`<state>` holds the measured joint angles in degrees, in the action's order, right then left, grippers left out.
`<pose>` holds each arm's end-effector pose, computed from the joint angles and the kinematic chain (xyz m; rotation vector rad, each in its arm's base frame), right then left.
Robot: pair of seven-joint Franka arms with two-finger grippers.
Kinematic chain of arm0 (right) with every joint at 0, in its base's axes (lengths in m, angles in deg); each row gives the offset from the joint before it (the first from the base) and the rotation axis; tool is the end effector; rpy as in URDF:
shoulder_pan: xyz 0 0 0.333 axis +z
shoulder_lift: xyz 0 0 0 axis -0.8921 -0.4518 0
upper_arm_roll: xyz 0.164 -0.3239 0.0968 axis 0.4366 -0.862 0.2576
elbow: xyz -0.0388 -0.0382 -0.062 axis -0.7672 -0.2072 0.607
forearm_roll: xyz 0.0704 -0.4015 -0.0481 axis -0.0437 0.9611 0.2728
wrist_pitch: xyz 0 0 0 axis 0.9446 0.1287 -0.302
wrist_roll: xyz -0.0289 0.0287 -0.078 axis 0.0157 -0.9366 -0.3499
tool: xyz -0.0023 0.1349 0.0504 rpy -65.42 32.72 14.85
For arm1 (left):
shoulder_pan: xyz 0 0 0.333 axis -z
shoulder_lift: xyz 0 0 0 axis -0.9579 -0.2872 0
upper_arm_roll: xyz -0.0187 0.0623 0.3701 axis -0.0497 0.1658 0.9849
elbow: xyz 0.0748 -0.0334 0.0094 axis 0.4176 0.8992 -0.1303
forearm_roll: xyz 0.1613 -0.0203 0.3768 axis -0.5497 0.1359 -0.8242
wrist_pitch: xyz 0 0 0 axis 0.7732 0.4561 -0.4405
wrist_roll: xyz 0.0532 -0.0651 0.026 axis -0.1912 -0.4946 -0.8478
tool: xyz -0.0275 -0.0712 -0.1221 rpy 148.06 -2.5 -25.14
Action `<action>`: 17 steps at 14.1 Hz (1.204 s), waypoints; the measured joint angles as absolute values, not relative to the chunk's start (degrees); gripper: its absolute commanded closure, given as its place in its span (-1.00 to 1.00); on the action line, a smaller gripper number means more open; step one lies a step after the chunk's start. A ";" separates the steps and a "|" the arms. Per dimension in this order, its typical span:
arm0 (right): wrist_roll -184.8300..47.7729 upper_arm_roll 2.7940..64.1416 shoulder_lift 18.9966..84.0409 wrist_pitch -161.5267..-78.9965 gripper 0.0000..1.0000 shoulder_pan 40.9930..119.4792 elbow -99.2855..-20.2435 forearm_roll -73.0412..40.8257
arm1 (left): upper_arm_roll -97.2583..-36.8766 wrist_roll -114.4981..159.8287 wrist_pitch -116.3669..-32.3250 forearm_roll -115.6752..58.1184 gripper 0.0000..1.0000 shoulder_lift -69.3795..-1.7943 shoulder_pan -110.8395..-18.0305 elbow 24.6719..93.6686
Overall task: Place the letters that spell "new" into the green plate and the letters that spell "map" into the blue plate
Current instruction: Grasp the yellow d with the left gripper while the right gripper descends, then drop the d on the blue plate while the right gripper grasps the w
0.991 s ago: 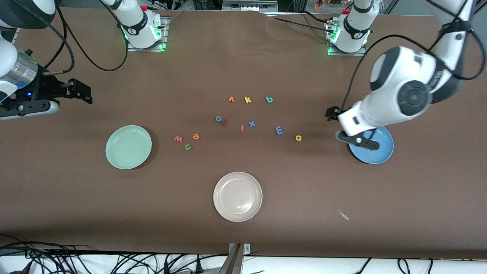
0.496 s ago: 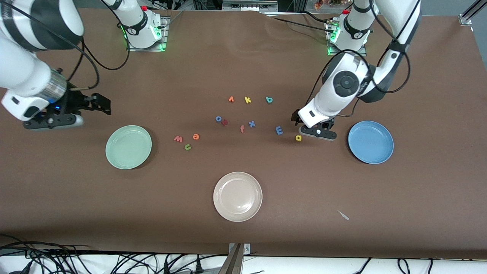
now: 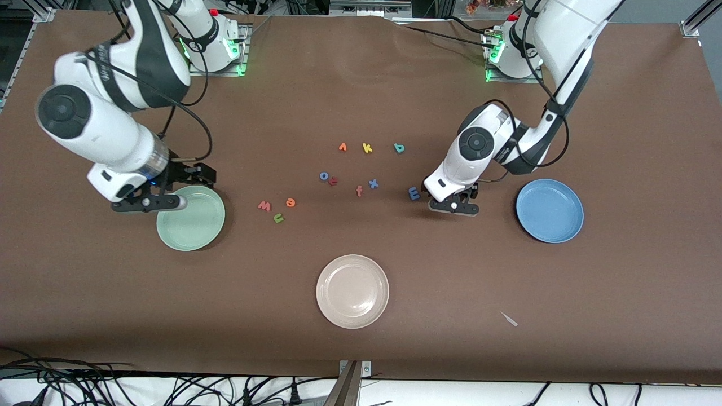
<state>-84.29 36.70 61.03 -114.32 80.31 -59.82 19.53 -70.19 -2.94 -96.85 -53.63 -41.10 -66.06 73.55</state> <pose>0.6297 0.1724 0.4484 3.1365 0.1044 -0.0957 0.5699 -0.2951 0.1993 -3.1272 0.1745 0.0753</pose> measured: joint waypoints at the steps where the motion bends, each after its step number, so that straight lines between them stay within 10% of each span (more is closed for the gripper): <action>1: -85.26 36.71 60.13 -115.06 -1.00 81.03 -59.87 19.53 | -70.17 -3.19 -96.85 -53.64 -0.75 -42.40 -66.05 72.32; 13: -96.00 39.06 58.51 -133.22 -1.00 82.72 -73.85 19.52 | -69.75 -3.34 -94.66 -53.97 0.01 -45.84 -66.04 70.05; 17: -97.82 39.36 58.46 -139.37 -1.00 82.85 -77.70 19.52 | -69.91 -3.35 -94.50 -54.64 0.62 -45.81 -65.97 69.93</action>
